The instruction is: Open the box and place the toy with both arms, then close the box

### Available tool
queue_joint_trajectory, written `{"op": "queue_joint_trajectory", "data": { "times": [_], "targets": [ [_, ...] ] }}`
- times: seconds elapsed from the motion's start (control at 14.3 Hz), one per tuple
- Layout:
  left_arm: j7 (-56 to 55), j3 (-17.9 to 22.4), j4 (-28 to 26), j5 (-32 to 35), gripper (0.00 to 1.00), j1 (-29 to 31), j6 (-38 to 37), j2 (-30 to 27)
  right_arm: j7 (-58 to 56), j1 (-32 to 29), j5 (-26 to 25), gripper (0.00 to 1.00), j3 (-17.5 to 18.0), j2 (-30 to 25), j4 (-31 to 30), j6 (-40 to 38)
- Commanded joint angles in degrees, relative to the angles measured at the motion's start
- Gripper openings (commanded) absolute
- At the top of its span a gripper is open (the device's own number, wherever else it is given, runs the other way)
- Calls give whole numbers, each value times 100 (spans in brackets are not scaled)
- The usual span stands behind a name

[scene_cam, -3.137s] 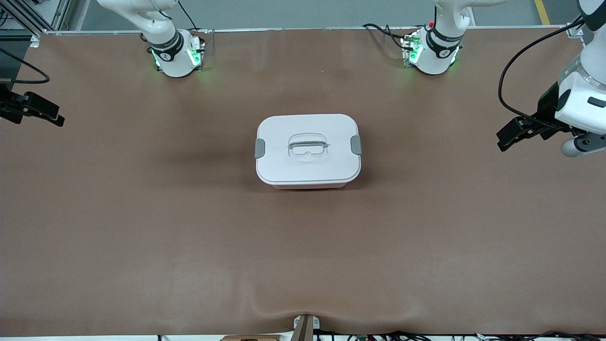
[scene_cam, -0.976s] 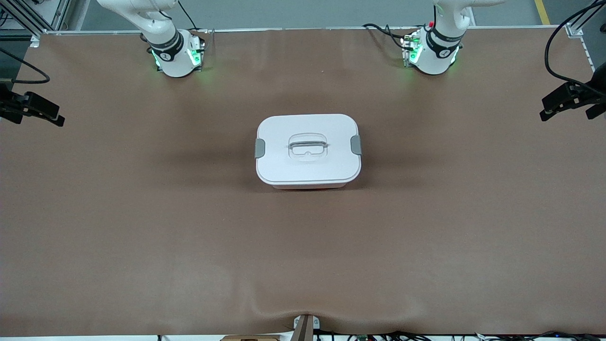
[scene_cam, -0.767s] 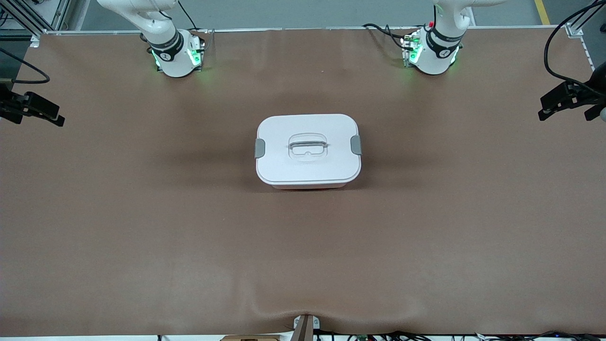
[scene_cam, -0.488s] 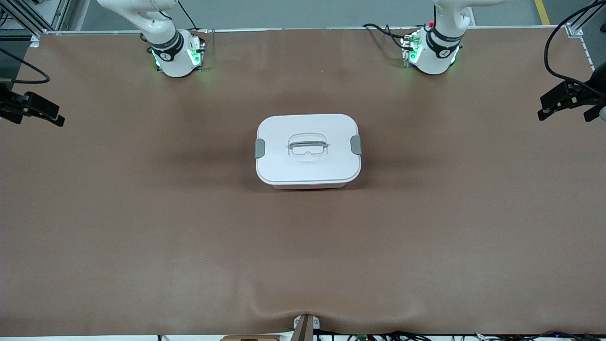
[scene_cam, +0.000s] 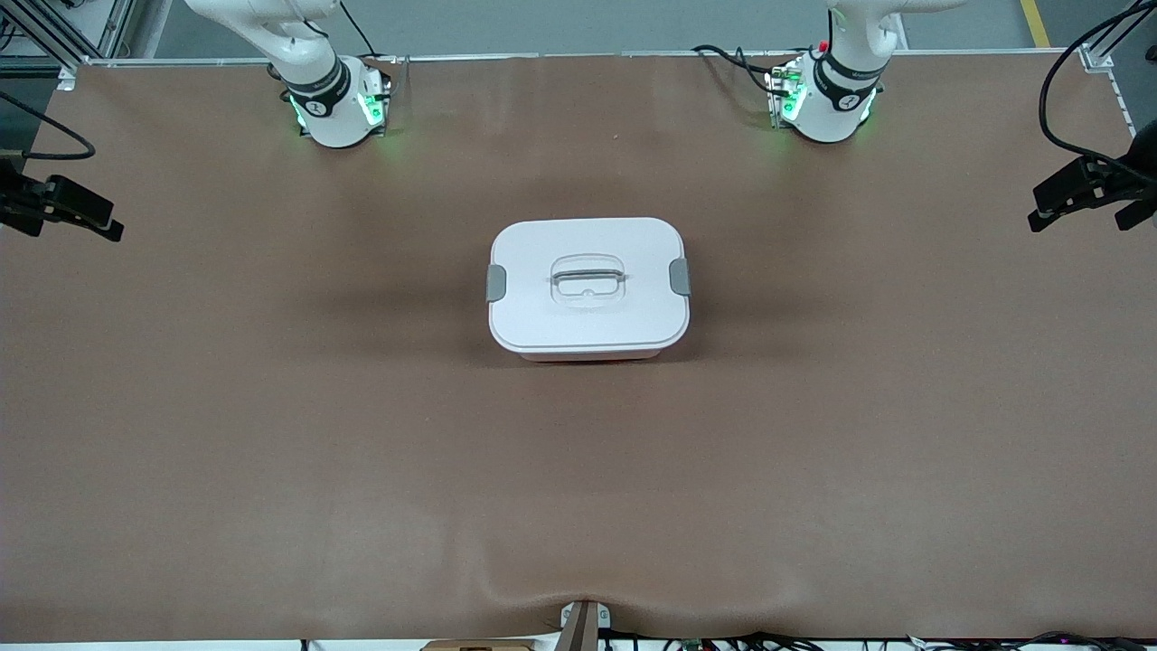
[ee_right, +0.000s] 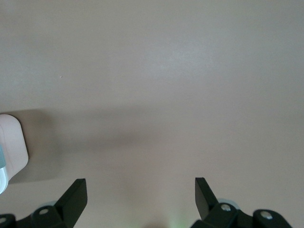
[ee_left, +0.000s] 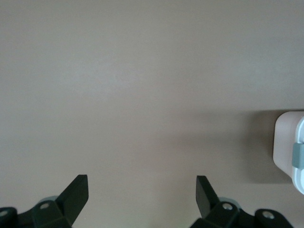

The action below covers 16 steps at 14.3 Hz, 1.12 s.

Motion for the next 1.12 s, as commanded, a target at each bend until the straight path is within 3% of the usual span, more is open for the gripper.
{"op": "queue_joint_trajectory", "data": {
  "times": [0.0,0.21,0.77,1.05],
  "targets": [
    [-423,17,98,-93,100,-56,-18,26,55,1,10,100,16,18,67,-25],
    [-925,-9,98,-101,100,-126,-27,26,56,1,10,100,16,27,67,-25],
    [-864,-53,186,-84,100,-109,0,123,55,1,10,100,16,18,67,-25],
    [-873,-316,212,-66,100,-135,-36,52,55,1,10,100,16,18,67,-25]
  ]
}}
